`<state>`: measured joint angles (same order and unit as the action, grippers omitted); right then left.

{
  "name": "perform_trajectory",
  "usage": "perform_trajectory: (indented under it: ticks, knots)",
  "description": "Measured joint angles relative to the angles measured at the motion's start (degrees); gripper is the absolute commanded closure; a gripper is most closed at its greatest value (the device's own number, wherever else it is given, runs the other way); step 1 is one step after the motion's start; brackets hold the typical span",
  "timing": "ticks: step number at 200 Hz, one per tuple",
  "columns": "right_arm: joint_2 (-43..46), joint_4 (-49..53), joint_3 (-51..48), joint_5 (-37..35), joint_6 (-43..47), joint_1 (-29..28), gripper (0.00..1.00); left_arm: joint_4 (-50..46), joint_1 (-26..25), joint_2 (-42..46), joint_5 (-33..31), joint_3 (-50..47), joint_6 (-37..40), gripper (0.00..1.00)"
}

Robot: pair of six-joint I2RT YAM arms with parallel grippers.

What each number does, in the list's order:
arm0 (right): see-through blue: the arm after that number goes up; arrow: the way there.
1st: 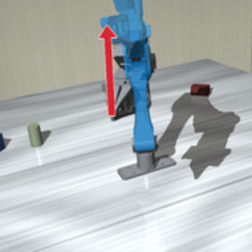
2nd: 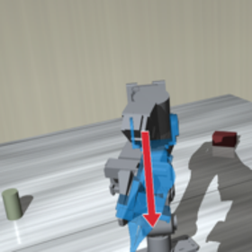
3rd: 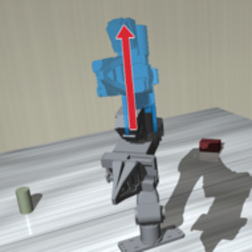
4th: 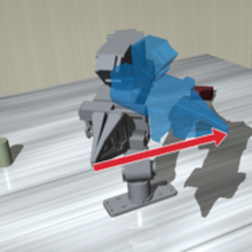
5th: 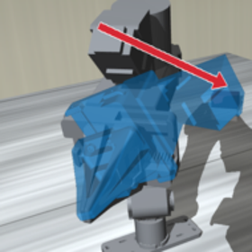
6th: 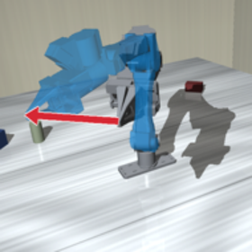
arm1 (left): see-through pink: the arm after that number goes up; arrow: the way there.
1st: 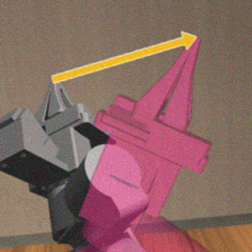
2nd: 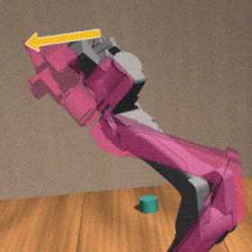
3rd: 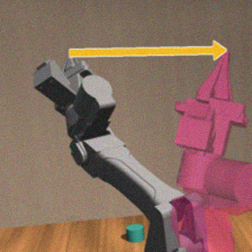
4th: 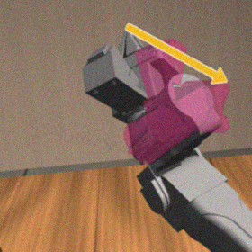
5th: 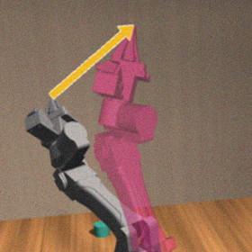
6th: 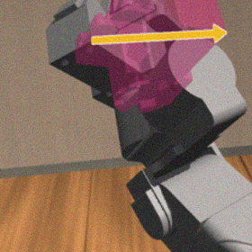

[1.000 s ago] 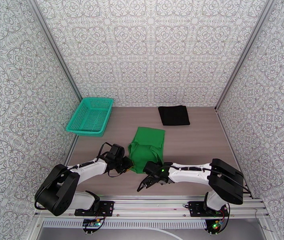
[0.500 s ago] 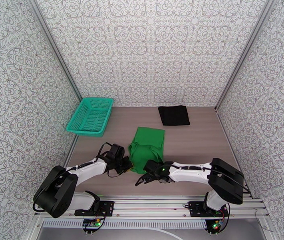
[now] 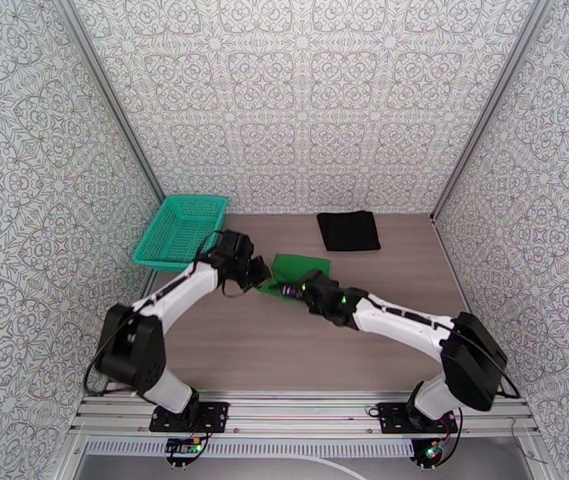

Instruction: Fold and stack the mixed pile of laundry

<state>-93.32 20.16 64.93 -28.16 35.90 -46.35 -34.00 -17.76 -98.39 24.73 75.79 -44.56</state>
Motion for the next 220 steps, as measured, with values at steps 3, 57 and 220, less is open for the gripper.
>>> perform_trajectory:
  ticks: [3,57,220]
  knots:
    - [-0.6,-0.1,0.8,-0.1,-0.3,0.5,1.0,-0.6,0.2,-1.2,0.2,1.7,0.2,1.0]
    - [-13.6,-3.0,9.1,-1.8,-4.1,6.5,1.0,-9.2,2.2,-23.4,1.8,27.3,4.5,1.0]
    - [-24.3,-11.2,14.8,-2.8,-8.7,12.1,0.77,-21.7,5.3,-45.0,3.0,56.5,5.6,0.52]
